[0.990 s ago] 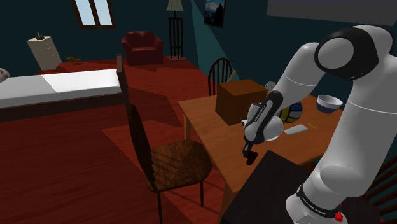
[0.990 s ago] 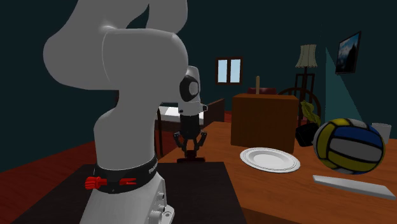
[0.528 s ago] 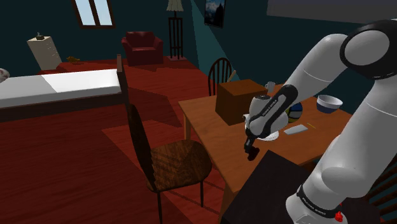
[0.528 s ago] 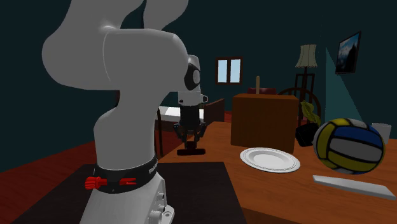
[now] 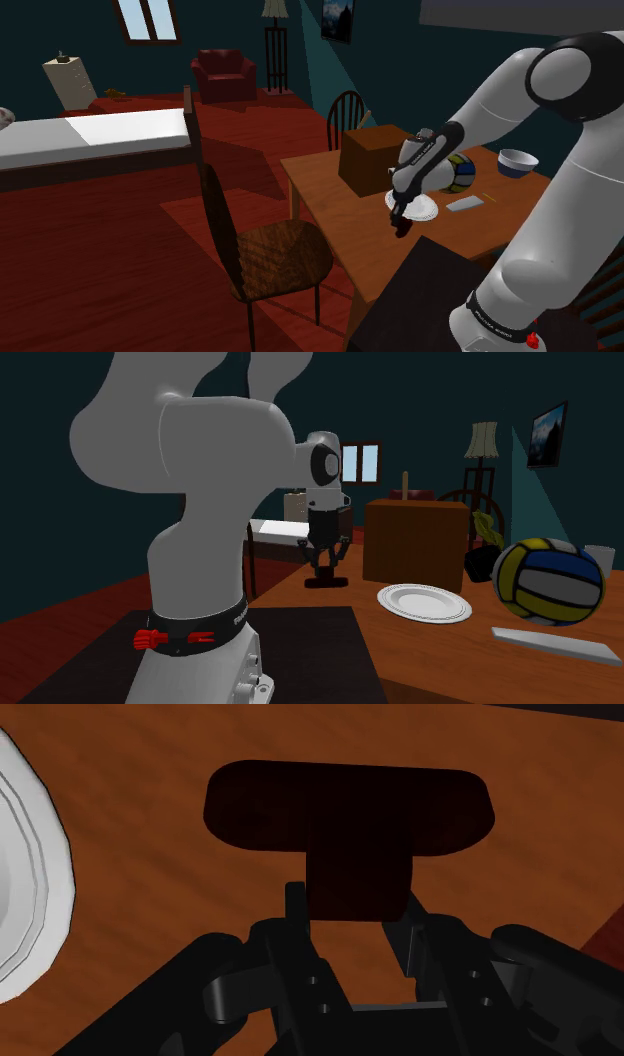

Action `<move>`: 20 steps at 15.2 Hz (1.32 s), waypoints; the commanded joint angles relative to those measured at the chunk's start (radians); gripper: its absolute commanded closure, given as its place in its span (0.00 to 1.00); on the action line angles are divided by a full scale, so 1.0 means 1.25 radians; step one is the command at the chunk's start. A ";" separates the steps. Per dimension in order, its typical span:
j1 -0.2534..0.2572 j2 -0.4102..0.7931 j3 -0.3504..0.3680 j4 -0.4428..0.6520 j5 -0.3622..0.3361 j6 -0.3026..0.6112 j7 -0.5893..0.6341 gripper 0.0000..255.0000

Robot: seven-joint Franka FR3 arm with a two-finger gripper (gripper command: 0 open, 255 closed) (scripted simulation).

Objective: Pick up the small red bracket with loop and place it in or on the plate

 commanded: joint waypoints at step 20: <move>-0.294 0.382 -0.007 0.595 0.220 -0.240 -0.443 1.00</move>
